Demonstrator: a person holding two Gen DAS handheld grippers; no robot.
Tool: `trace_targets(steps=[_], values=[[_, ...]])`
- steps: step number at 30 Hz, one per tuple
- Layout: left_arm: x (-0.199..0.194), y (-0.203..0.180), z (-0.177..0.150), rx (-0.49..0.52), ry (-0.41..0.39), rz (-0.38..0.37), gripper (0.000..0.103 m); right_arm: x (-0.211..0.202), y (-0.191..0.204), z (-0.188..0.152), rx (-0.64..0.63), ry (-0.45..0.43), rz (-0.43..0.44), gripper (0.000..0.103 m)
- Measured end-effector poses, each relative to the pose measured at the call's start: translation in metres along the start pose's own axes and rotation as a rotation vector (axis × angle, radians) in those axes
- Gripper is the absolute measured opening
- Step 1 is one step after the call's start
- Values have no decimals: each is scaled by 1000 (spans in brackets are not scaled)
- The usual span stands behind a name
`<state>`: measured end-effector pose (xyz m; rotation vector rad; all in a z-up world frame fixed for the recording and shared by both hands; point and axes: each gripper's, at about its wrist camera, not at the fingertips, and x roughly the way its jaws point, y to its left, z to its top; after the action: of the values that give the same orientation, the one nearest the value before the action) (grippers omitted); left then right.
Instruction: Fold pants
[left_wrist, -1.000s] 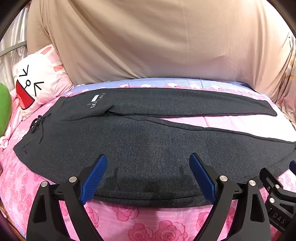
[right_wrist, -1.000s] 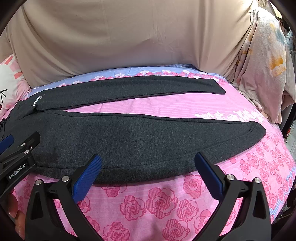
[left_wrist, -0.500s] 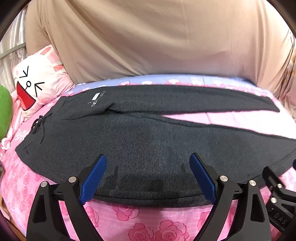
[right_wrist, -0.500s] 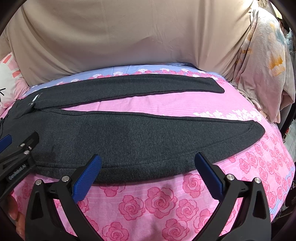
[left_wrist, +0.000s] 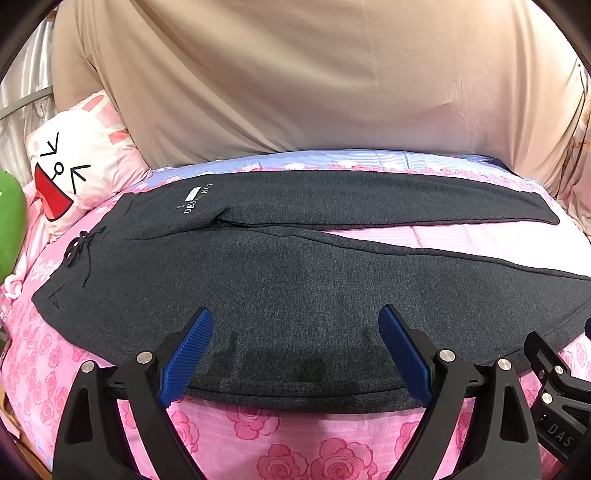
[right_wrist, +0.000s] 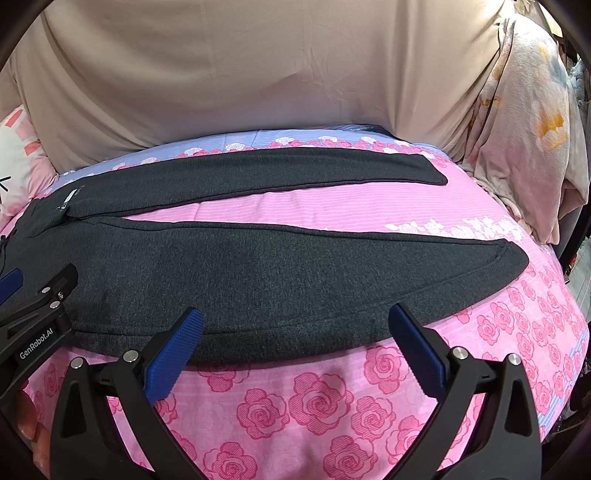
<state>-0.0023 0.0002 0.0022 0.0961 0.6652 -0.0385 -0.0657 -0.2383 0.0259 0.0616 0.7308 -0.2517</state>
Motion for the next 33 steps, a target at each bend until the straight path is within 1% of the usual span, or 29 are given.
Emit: trace_targets(steps=[33], values=[[1,0,0,1,2,-1,89,2,6,-2,-2,8,15,98]])
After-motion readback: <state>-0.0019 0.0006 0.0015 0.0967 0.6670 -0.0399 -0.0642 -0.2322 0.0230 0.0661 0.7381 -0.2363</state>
